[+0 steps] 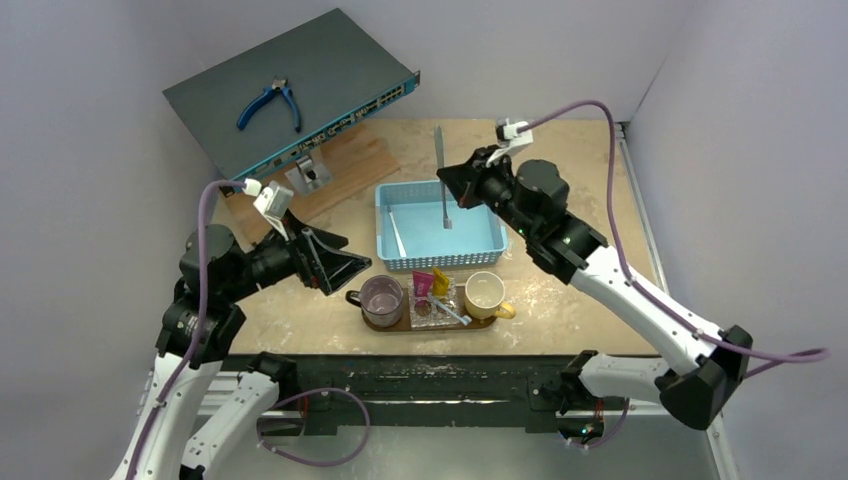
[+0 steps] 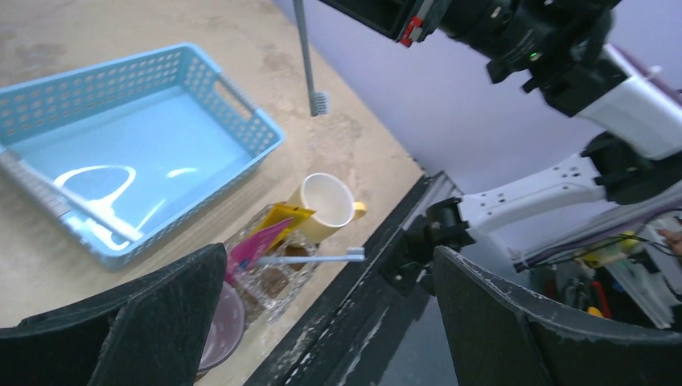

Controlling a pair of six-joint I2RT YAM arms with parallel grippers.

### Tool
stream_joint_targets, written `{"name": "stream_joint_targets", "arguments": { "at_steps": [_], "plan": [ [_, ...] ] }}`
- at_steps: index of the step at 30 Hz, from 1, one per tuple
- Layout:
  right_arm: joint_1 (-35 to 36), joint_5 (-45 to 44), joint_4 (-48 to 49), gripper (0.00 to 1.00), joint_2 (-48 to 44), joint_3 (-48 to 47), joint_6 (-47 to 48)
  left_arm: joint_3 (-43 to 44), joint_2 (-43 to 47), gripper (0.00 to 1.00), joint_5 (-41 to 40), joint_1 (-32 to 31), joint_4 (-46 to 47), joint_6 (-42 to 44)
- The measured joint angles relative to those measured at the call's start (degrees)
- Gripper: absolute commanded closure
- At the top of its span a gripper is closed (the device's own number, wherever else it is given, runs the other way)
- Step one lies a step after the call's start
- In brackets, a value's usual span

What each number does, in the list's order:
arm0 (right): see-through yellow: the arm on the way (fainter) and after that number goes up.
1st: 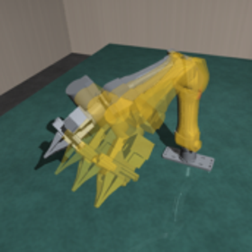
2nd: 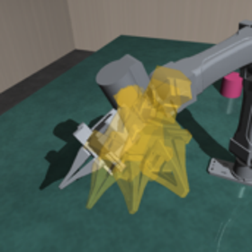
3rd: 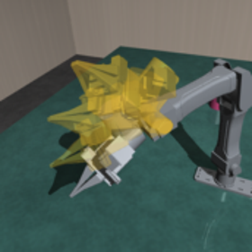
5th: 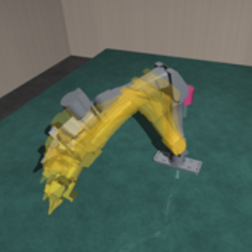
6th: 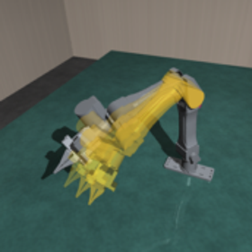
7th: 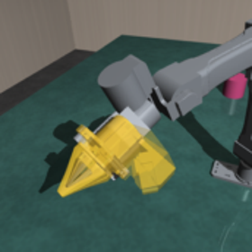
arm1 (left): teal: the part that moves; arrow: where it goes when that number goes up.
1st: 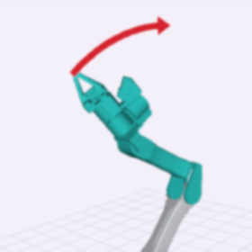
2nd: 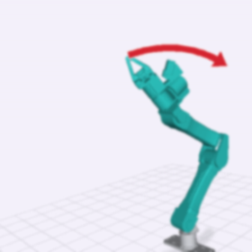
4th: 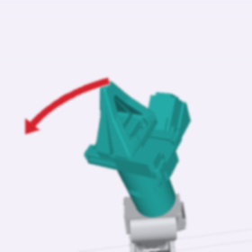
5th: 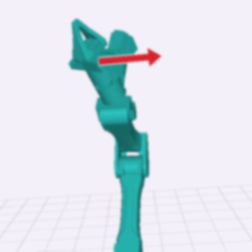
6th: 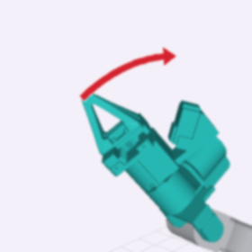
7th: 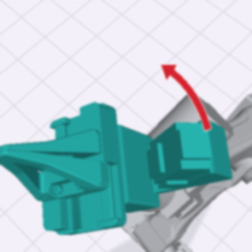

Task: Prepare toiletry sets of a toothbrush and toothpaste on the tray

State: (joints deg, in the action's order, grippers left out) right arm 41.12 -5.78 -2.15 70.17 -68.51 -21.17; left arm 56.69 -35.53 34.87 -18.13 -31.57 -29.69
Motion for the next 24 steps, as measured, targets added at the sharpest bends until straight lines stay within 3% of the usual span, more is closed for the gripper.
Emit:
{"name": "stream_joint_targets", "arguments": {
  "at_steps": [10,15,24],
  "plan": [
    [3.5,8.3,19.5,1.0,-10.2,10.8,-13.6,-10.3,1.3,0.01,9.3,0.0,29.7,-19.3],
    [9.7,8.3,28.4,1.0,-9.7,11.9,-18.8,-16.5,-1.1,0.08,10.9,-0.5,45.7,-28.6],
    [14.1,8.8,41.3,1.0,-3.4,12.0,-25.7,-20.0,-3.3,0.23,11.6,-3.3,60.1,-37.5]
  ]
}}
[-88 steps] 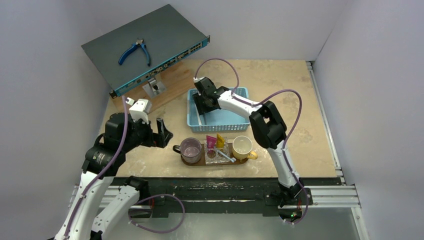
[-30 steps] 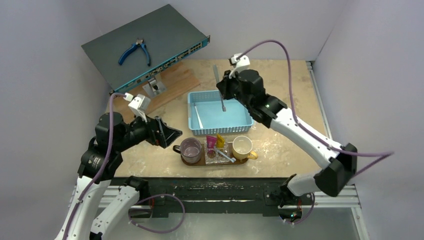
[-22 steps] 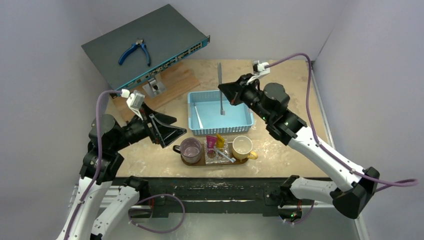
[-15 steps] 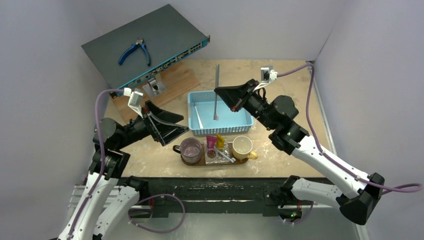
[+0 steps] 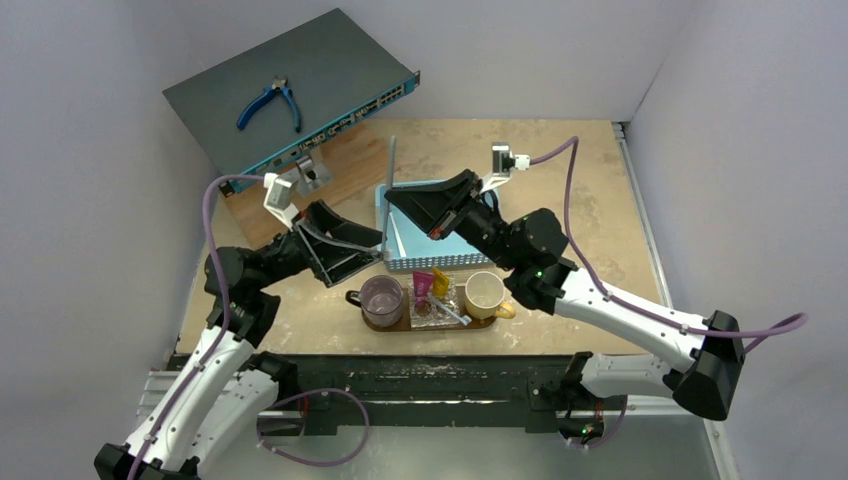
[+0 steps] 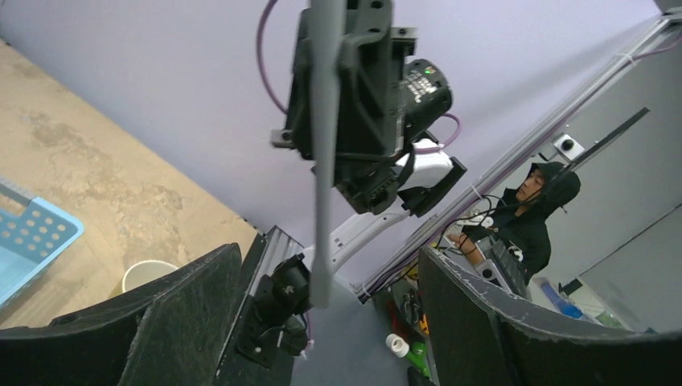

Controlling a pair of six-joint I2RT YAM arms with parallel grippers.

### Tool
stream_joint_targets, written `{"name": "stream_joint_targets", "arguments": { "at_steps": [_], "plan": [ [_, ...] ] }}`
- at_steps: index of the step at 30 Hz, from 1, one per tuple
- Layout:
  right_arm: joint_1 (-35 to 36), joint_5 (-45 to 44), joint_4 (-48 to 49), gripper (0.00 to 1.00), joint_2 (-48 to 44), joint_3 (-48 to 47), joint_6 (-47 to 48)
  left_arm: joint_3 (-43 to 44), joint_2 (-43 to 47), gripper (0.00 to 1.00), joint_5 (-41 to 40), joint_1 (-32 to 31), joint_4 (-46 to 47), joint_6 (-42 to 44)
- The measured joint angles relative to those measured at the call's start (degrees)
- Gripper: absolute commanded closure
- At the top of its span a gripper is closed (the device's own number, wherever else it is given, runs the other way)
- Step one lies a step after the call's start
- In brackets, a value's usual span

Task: Prepare toiletry sets of a toothbrush and toothpaste on the tray

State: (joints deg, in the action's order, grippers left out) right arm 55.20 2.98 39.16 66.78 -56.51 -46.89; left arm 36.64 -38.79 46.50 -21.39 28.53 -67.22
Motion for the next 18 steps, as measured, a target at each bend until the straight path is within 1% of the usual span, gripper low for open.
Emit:
{"name": "stream_joint_targets", "arguments": {
  "at_steps": [4,9,14,18],
  "plan": [
    [1.5,0.0,1.7,1.0,2.3,0.0,-0.9,0.0,2.0,0.33,0.2,-0.2,2.1,-1.2],
    [2.9,0.0,3.2,1.0,3.6,-0.7,-1.2,0.0,3.3,0.39,1.6,-0.4,3.6,-1.4],
    [4.1,-0.4,5.5,1.0,4.4,-1.5,-1.1,0.0,3.3,0.43,2.4,-0.5,3.6,-2.3],
    [4.9,-0.5,6.5,1.0,4.4,-1.7,-0.9,-0.7,3.9,0.51,2.9,-0.6,3.5,-2.4]
  ]
}}
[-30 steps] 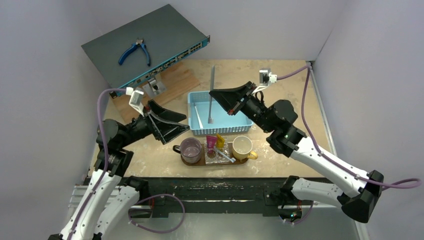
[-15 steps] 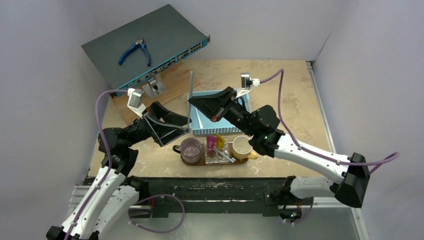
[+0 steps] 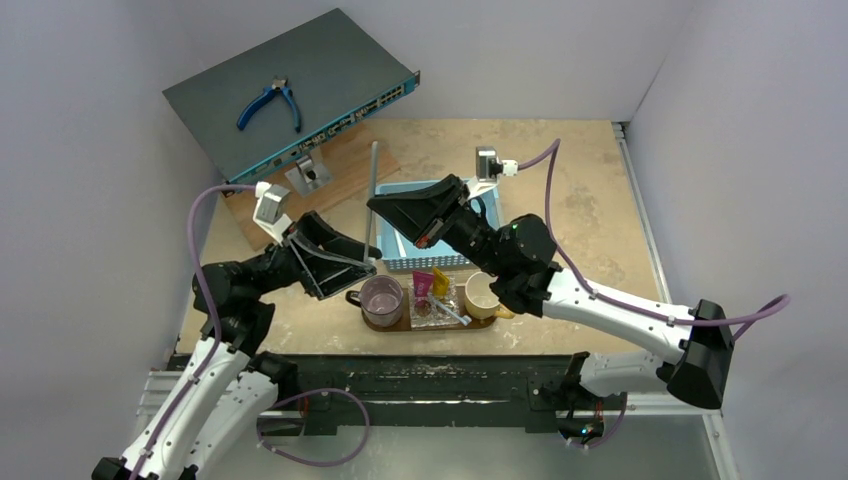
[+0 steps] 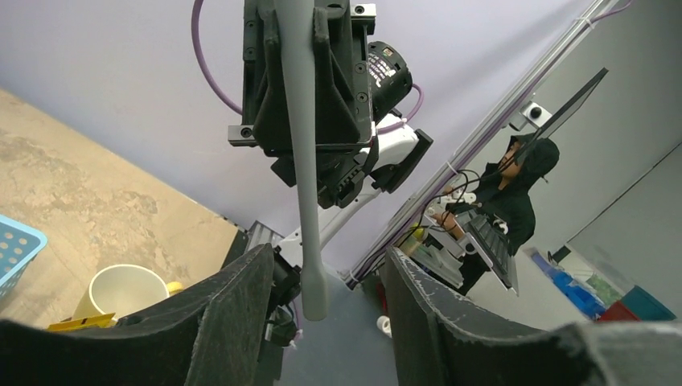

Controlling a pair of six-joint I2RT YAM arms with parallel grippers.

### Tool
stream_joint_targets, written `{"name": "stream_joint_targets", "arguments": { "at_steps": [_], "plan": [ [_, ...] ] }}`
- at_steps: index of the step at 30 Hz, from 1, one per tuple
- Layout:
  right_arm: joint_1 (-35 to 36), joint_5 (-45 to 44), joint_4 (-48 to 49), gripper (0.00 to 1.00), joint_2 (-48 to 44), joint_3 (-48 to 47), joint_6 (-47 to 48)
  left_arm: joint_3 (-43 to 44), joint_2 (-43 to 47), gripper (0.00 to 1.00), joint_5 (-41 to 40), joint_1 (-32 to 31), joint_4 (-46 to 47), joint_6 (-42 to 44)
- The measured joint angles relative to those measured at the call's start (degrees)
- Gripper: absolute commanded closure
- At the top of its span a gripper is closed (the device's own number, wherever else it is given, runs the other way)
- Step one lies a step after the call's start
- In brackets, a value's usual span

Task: Prepare toiletry sets of a toothbrush and toothpaste on the tray

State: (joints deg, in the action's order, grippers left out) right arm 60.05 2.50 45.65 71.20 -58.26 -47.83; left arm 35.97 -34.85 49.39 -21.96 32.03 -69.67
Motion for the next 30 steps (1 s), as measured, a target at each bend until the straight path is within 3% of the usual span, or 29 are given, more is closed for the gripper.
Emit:
{"name": "stream_joint_targets", "arguments": {
  "at_steps": [3,8,9,15,18,21,23,30],
  "plan": [
    [0.5,-0.1,0.7,1.0,0.0,0.0,0.4,-0.1,0.3,0.64,0.2,0.0,-0.1,0.0],
    [1.7,-0.8,1.7,1.0,0.0,0.0,1.5,-0.1,0.4,0.97,0.4,0.0,-1.2,0.4],
    [2.0,-1.1,1.7,1.0,0.0,0.0,2.0,-0.1,0.5,1.0,0.5,0.0,-1.5,0.4],
    [2.4,-2.0,1.0,1.0,-0.1,0.0,3.8,0.8,0.9,1.0,0.5,-0.2,-4.7,2.3],
    [2.5,-2.1,-0.6,0.81,-1.1,0.0,5.2,1.6,0.9,1.0,1.1,-0.2,-6.6,3.3],
    [2.6,-2.0,-3.8,0.55,-3.2,0.0,7.3,3.0,0.8,1.0,2.3,-0.2,-9.7,4.9],
    [2.6,-2.0,-6.6,0.45,-5.2,0.0,9.7,4.5,0.8,1.0,3.0,-0.3,-13.2,7.0],
    [2.6,-2.0,-22.3,0.36,-13.8,-1.0,19.8,9.6,0.7,1.0,7.3,-0.3,-27.8,16.9]
  ]
}}
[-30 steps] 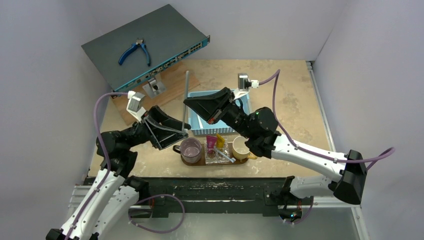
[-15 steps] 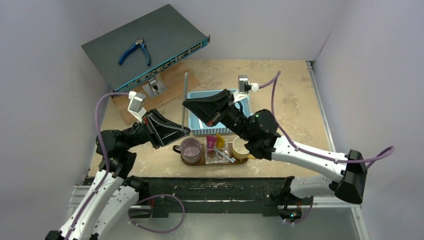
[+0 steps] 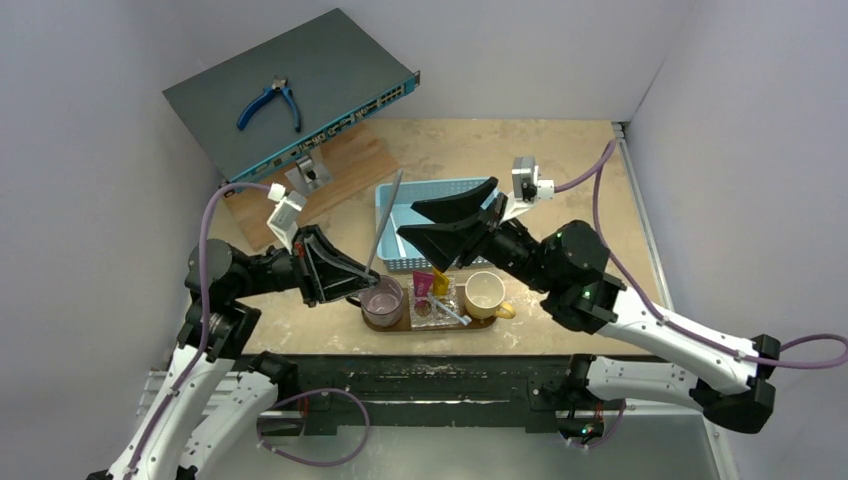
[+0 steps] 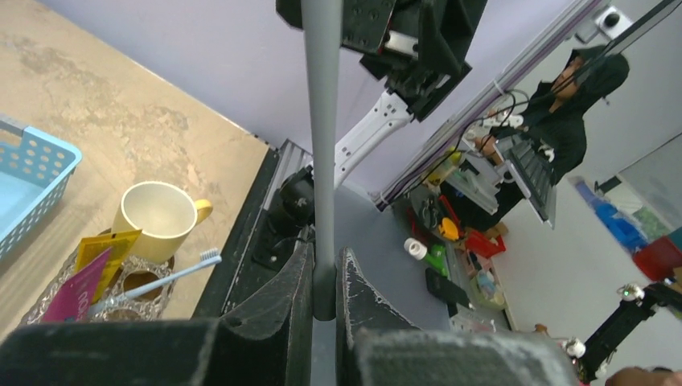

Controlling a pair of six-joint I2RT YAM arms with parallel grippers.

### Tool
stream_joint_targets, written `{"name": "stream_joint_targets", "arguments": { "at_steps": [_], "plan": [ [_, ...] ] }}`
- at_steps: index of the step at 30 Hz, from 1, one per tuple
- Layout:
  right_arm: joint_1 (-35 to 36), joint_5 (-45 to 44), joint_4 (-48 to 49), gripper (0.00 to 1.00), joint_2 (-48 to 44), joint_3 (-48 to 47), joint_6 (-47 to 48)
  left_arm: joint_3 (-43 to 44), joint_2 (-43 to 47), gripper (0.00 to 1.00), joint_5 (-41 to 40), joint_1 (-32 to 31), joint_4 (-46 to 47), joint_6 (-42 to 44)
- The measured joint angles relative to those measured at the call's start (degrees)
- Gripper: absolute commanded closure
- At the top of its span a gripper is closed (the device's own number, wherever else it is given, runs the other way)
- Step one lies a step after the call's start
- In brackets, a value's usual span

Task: Prepare toiletry sets of a toothbrush and toothpaste on the tray

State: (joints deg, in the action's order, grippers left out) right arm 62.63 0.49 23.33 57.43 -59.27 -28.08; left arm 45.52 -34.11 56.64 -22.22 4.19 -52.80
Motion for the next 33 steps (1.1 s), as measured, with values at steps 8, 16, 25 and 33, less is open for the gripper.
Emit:
{"name": "stream_joint_targets", "arguments": {
  "at_steps": [8,16,25,33],
  "plan": [
    [0.0,0.4,-26.4,0.3,-2.6,-11.7,16.3,7.5,-1.4,1.0,4.9,0.0,-22.3,15.4],
    [0.0,2.5,-50.8,0.3,0.6,-24.8,27.3,10.3,-1.9,1.0,7.4,-0.1,-35.3,24.3],
    [0.0,1.4,-66.1,0.33,3.0,-29.3,39.8,10.3,-2.5,1.0,7.6,-0.4,-41.7,26.4],
    [2.4,-3.2,-65.7,0.34,2.7,-26.3,51.5,10.3,-6.6,1.0,6.1,-0.4,-47.8,27.5]
  ]
}}
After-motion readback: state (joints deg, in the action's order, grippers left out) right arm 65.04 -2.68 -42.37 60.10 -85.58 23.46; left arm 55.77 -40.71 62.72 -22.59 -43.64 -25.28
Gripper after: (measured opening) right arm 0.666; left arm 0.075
